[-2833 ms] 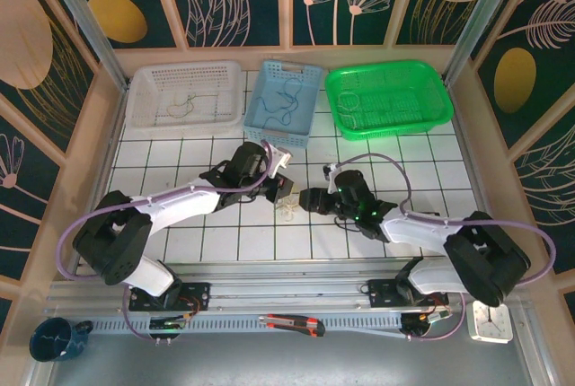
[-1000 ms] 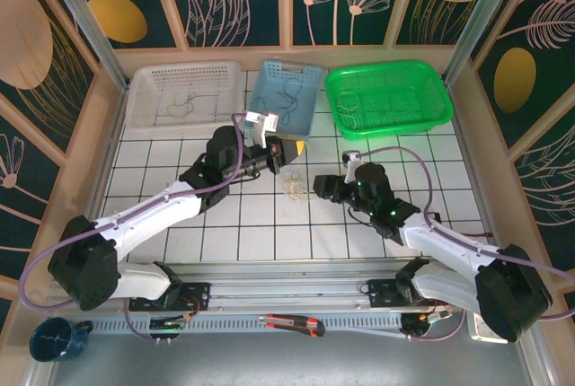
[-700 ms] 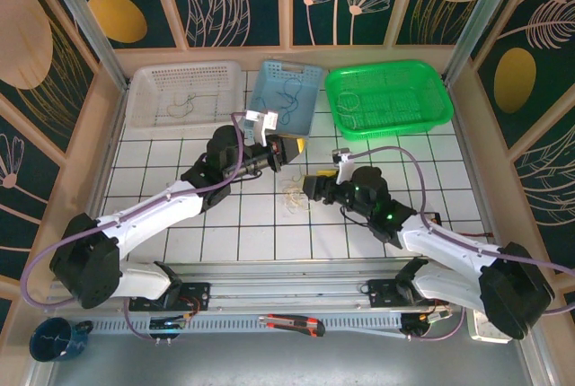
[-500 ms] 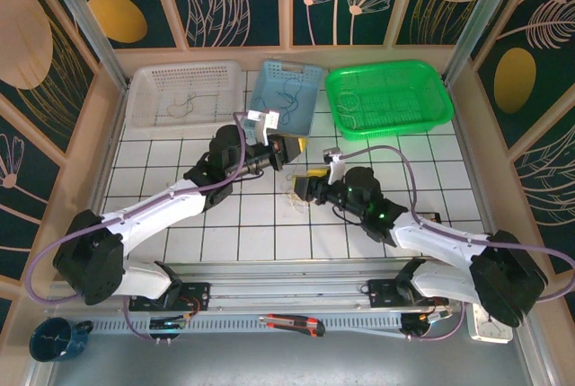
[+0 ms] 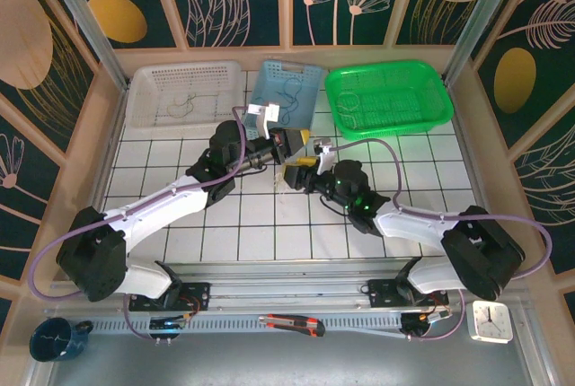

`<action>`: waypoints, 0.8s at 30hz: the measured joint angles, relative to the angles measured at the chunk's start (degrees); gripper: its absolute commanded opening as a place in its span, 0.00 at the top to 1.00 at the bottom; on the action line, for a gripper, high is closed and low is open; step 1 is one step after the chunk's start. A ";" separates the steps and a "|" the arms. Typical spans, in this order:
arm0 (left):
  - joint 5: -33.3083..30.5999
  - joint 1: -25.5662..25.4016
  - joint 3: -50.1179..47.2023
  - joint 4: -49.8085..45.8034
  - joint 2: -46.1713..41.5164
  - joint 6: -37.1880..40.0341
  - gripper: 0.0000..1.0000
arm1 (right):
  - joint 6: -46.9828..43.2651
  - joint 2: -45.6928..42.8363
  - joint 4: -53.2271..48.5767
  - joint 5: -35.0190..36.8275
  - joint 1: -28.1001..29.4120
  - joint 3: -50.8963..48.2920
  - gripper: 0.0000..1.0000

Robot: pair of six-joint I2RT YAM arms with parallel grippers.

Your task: Untangle the cables

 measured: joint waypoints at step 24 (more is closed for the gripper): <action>0.85 0.00 12.90 -0.09 -3.30 -3.34 1.00 | 3.30 10.60 6.99 2.82 -0.02 -4.85 0.87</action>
